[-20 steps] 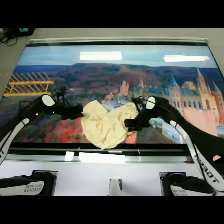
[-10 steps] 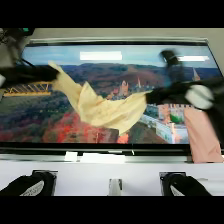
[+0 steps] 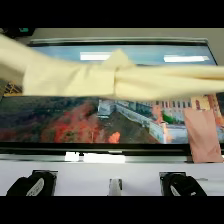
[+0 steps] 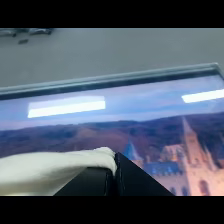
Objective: Fold the shirts.
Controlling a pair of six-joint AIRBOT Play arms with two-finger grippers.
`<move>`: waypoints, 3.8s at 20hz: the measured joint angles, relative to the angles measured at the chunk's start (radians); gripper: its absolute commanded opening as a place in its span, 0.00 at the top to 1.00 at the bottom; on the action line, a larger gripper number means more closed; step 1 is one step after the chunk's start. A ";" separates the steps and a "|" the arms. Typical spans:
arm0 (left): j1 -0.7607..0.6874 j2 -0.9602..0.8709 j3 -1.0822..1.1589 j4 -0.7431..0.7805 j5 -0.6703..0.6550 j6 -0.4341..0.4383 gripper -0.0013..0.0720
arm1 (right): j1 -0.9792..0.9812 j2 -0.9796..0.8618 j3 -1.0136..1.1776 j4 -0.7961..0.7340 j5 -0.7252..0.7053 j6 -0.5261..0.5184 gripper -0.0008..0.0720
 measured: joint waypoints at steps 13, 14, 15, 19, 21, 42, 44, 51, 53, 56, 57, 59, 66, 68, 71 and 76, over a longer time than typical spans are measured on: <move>0.005 0.026 -0.410 -0.053 -0.255 0.034 0.94 | 0.002 0.013 -0.144 -0.160 0.278 0.009 0.95; -0.005 0.028 -0.472 -0.077 -0.227 0.034 0.94 | 0.002 0.012 -0.197 -0.149 0.282 0.019 0.95; -0.016 0.028 -0.531 -0.095 -0.193 0.035 0.94 | 0.002 0.011 -0.258 -0.138 0.274 0.035 0.95; -0.065 0.024 -0.753 -0.140 -0.060 0.036 0.94 | 0.002 -0.045 -0.459 -0.155 0.109 0.154 0.95; -0.078 0.020 -0.825 -0.150 -0.025 0.038 0.94 | 0.000 -0.126 -0.503 -0.200 0.001 0.252 0.95; -0.092 0.017 -0.966 -0.185 0.000 0.034 0.94 | -0.277 -0.720 -0.387 0.401 -0.013 -0.017 0.21; -0.092 0.017 -0.966 -0.185 -0.019 0.034 0.94 | -0.406 -0.715 -0.446 0.583 0.053 -0.122 0.02; -0.092 0.017 -0.966 -0.185 -0.042 0.034 0.94 | -0.454 -0.728 -0.686 0.920 -0.040 -0.261 0.03; -0.092 0.017 -0.966 -0.185 -0.044 0.034 0.94 | -0.417 -0.762 -0.711 0.959 -0.107 -0.260 0.04; -0.092 0.017 -0.966 -0.185 -0.046 0.034 0.94 | -0.386 -0.822 -0.728 1.030 -0.183 -0.253 0.08; -0.092 0.017 -0.966 -0.185 -0.046 0.034 0.94 | -0.381 -0.836 -0.729 1.063 -0.191 -0.250 0.13; -0.092 0.017 -0.966 -0.185 -0.047 0.034 0.94 | -0.373 -0.863 -0.732 1.116 -0.227 -0.250 0.53; -0.092 0.031 -0.901 -0.177 -0.044 0.035 0.94 | -0.365 -0.843 -0.650 1.117 -0.204 -0.335 0.96; -0.093 0.052 -0.792 -0.139 -0.018 0.048 0.94 | -0.366 -0.762 -0.528 1.039 -0.170 -0.358 0.96; -0.093 0.084 -0.539 -0.081 0.042 0.052 0.94 | -0.367 -0.587 -0.269 0.910 -0.173 -0.369 0.96; -0.093 0.121 -0.118 -0.051 0.181 -0.031 0.94 | -0.367 -0.266 0.095 0.760 -0.286 -0.330 0.96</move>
